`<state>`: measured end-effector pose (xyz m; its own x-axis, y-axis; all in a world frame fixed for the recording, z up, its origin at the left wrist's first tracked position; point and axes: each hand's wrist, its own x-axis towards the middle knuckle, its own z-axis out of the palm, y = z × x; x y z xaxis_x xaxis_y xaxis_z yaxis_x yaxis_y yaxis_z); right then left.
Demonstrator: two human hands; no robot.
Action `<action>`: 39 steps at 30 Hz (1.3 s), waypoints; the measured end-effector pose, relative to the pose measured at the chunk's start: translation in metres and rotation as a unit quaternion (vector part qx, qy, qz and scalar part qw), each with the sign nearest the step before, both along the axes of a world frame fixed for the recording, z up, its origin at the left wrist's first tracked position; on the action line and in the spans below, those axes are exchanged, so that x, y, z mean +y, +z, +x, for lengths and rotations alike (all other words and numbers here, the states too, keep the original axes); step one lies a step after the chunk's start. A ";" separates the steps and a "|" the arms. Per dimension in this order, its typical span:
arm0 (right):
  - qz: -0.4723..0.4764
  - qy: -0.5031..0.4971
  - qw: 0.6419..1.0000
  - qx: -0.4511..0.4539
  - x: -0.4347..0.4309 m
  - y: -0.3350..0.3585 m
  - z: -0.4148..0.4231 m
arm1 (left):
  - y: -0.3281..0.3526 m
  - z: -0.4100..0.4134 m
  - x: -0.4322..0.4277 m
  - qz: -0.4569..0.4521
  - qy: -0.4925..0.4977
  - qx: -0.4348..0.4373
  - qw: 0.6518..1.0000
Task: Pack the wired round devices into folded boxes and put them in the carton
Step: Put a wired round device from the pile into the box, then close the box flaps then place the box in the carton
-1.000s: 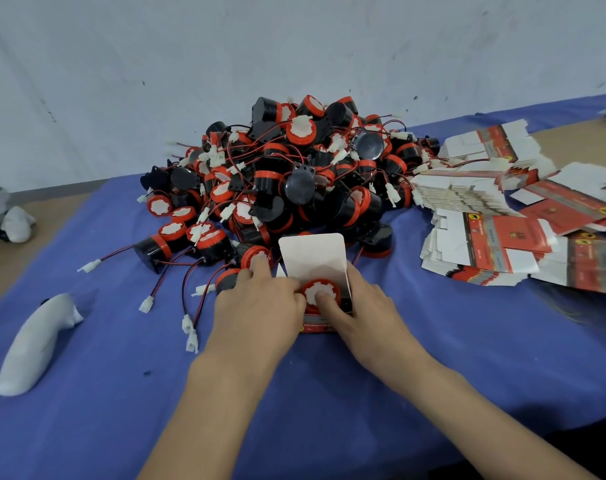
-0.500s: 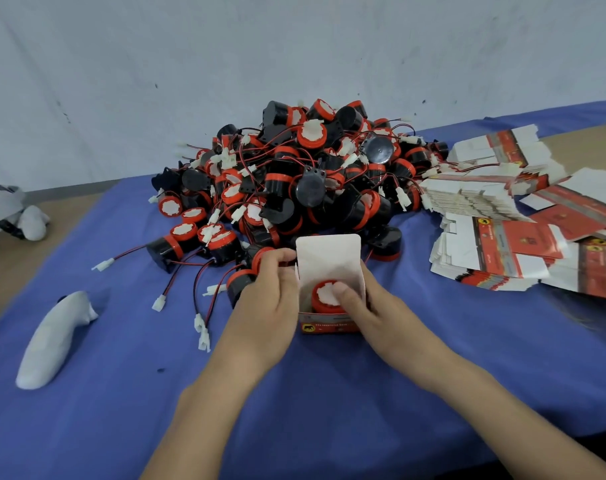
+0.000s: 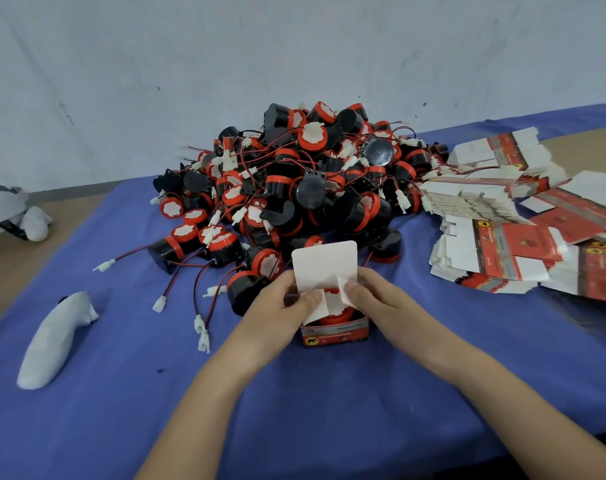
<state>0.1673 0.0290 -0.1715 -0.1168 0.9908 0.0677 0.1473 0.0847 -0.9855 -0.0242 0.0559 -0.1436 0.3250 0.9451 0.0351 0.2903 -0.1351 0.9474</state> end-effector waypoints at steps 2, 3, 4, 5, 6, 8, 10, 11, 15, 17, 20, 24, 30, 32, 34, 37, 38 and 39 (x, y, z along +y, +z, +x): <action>0.007 -0.003 0.999 -0.031 0.000 -0.002 -0.001 | -0.002 0.001 0.000 0.011 -0.007 -0.001 1.000; 0.013 -0.008 0.999 -0.042 0.000 -0.003 -0.002 | -0.002 0.001 0.001 0.015 -0.008 -0.005 1.000; 0.019 -0.012 0.999 -0.042 0.000 -0.004 -0.002 | -0.003 0.001 0.002 0.017 -0.007 -0.008 1.000; 0.024 -0.014 0.999 -0.034 0.000 -0.003 -0.002 | -0.003 0.001 0.002 0.016 -0.007 -0.013 1.000; 0.028 -0.014 0.999 -0.026 0.000 -0.002 -0.002 | -0.004 0.000 0.002 0.014 -0.006 -0.016 1.000; 0.033 -0.010 0.999 -0.023 0.000 0.000 0.000 | -0.004 0.000 0.002 0.021 -0.007 -0.013 1.000; 0.040 -0.008 0.999 -0.032 0.000 0.000 0.002 | -0.006 0.000 0.003 0.037 0.001 0.008 0.999; 0.044 -0.011 0.998 -0.046 0.000 -0.001 0.003 | -0.007 0.000 0.004 0.038 0.008 0.012 0.999; 0.048 0.009 0.994 -0.096 -0.003 0.001 0.009 | -0.004 0.001 0.005 -0.001 0.012 -0.003 1.000; 0.048 0.027 0.991 -0.122 -0.006 0.003 0.012 | 0.000 -0.003 0.005 -0.038 0.008 -0.003 0.999; 0.065 0.047 0.979 -0.186 -0.010 0.003 0.015 | 0.002 -0.014 0.004 -0.096 -0.058 -0.006 0.994; 0.083 0.085 0.963 -0.242 -0.016 0.006 0.019 | -0.002 -0.014 -0.001 -0.049 -0.064 0.041 0.996; 0.125 0.074 0.945 -0.292 -0.019 0.003 0.020 | -0.019 -0.024 -0.014 0.205 -0.088 0.162 0.961; 0.143 0.076 0.940 -0.299 -0.020 0.002 0.019 | -0.021 -0.024 -0.016 0.241 -0.093 0.162 0.952; 0.160 0.069 0.935 -0.309 -0.021 0.001 0.017 | -0.024 -0.025 -0.017 0.238 -0.094 0.159 0.954; 0.163 0.058 0.935 -0.309 -0.019 -0.001 0.015 | -0.025 -0.026 -0.019 0.258 -0.087 0.171 0.947; 0.165 0.055 0.936 -0.307 -0.018 -0.002 0.015 | -0.025 -0.025 -0.019 0.275 -0.085 0.182 0.940; 0.168 0.052 0.936 -0.306 -0.017 -0.003 0.016 | -0.025 -0.025 -0.020 0.292 -0.083 0.191 0.934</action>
<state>0.1829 0.0121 -0.1749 -0.3300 0.9069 0.2622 0.6486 0.4196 -0.6350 -0.0490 0.0355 -0.1690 0.5595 0.7366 0.3800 0.5205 -0.6691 0.5305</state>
